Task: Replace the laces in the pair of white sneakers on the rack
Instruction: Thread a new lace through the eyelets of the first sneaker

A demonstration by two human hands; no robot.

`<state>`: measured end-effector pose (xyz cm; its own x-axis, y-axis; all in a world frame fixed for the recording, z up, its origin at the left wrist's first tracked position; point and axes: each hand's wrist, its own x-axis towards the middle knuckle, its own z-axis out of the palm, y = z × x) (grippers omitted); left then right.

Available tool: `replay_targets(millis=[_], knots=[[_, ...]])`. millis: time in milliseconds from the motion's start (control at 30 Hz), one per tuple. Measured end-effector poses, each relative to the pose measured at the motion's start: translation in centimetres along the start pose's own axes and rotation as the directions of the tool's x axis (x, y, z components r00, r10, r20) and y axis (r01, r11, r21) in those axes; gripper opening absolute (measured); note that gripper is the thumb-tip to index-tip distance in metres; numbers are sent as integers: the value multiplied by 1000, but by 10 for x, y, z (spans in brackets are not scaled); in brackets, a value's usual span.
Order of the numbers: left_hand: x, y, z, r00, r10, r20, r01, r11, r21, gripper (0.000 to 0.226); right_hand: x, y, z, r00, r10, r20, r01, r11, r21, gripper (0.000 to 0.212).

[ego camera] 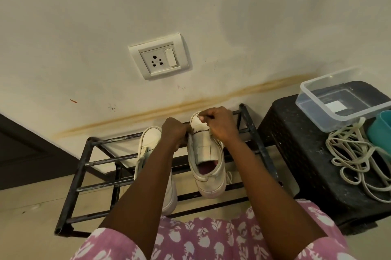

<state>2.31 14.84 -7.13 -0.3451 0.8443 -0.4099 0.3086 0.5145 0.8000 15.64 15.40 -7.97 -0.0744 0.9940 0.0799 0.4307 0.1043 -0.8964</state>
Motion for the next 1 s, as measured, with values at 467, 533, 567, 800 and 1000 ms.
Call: replay_targets(millis=[467,533,567,800,1000], knots=[[8,-11,-5,996,-19,86,31,989,-146,34,-4,-6,14,989,-36,143,91,910,-404,16],[9,-14,-6,993,-36,109,57,979,-196,26,-3,-6,14,985,-31,169,98,908,-407,17],[10,-16,-7,992,-44,115,68,974,-218,21,-2,-5,14,982,-32,187,108,905,-411,17],[13,-19,-6,989,-48,140,85,959,-271,16,-2,-6,18,971,-53,233,156,878,-452,17],[10,-20,-5,988,-32,149,74,956,-284,12,-2,-11,28,969,-32,247,170,808,-563,19]])
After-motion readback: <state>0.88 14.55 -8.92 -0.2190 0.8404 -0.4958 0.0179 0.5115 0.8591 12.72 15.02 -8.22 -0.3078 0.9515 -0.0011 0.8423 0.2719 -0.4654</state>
